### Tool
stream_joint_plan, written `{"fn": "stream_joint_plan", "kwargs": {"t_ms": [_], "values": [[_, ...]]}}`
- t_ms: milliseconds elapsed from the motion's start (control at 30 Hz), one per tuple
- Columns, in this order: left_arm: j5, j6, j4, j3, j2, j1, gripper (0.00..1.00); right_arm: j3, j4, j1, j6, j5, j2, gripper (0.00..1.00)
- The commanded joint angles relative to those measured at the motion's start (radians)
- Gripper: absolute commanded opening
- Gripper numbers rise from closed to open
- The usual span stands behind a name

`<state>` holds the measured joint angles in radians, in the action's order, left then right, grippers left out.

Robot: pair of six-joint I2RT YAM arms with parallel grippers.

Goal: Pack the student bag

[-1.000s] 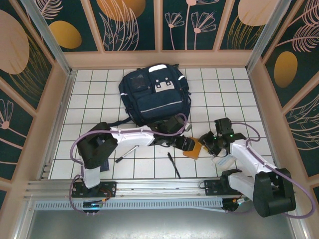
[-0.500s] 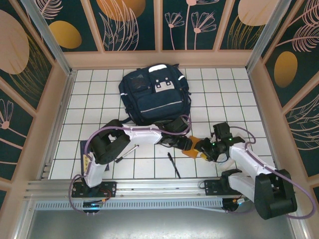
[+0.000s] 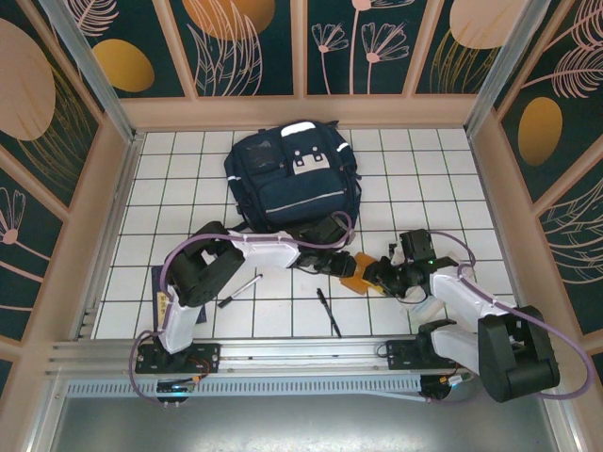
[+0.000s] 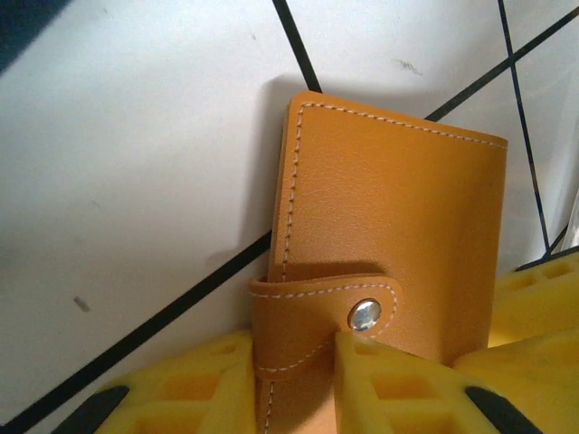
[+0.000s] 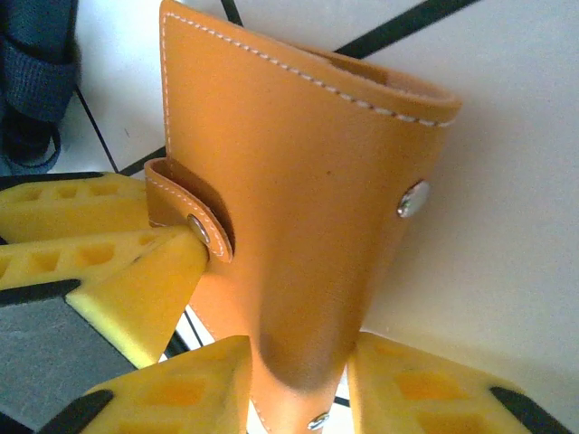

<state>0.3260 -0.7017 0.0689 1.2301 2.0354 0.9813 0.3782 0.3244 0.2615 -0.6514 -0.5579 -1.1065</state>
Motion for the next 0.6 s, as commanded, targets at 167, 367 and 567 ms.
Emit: {"fn": "stream_joint_plan", "kwargs": {"t_ms": [167, 367, 567], "values": [[0.041, 0.0, -0.05, -0.042, -0.03, 0.003, 0.22, -0.028, -0.145, 0.008, 0.002, -0.021, -0.017, 0.34], [0.074, -0.001, -0.073, -0.031, -0.032, 0.002, 0.22, -0.033, -0.197, 0.008, -0.019, 0.001, -0.03, 0.22], [-0.04, 0.096, 0.008, 0.025, -0.182, -0.001, 0.36, 0.046, -0.059, 0.003, -0.009, 0.133, 0.094, 0.05]]}}
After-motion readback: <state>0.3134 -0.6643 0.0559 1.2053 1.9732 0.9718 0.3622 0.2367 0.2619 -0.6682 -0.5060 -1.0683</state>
